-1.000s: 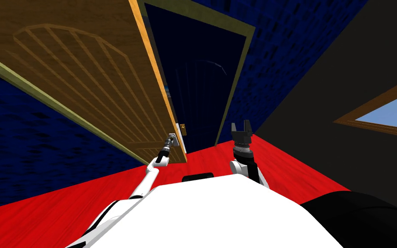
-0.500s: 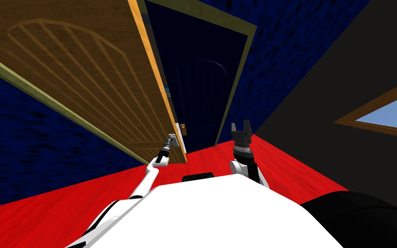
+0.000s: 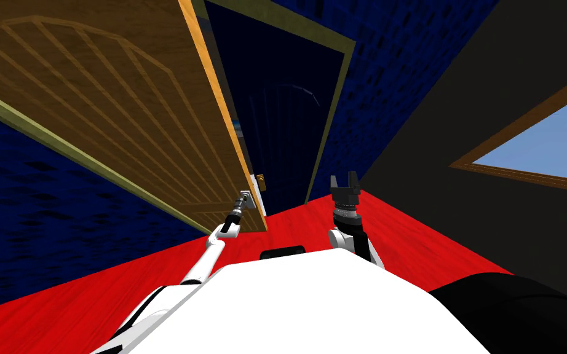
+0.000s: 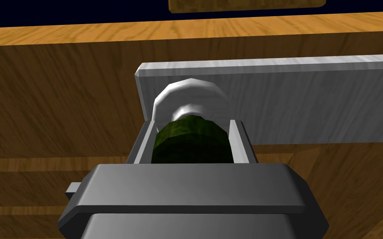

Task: Pull the door open

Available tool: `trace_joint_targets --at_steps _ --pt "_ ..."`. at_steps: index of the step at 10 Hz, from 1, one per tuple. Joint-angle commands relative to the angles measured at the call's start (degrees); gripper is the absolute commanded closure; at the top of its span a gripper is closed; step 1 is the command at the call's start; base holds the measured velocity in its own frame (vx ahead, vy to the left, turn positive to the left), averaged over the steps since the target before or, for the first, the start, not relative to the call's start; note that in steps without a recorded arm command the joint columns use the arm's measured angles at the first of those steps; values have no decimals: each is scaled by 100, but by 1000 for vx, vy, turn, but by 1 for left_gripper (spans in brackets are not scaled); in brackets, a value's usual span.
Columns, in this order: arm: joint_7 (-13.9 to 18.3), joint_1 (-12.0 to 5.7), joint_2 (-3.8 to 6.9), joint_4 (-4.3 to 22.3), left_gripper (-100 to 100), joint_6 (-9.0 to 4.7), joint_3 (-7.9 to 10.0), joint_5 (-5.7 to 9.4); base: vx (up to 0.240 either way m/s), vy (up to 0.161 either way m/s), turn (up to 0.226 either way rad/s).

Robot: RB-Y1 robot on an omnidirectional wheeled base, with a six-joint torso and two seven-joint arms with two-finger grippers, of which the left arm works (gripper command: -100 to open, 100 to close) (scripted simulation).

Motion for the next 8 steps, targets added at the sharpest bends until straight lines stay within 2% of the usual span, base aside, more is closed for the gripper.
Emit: trace_joint_targets --at_steps 1,5,7,8 --pt "117 84 80 -39 100 -35 -145 -14 -223 127 -155" --pt "468 174 379 -154 100 -166 -513 -30 -229 150 -173" --pt "588 205 480 -192 100 -210 -638 -36 -216 138 -148" --pt "533 203 446 -179 100 -180 -589 -34 -86 59 -38"
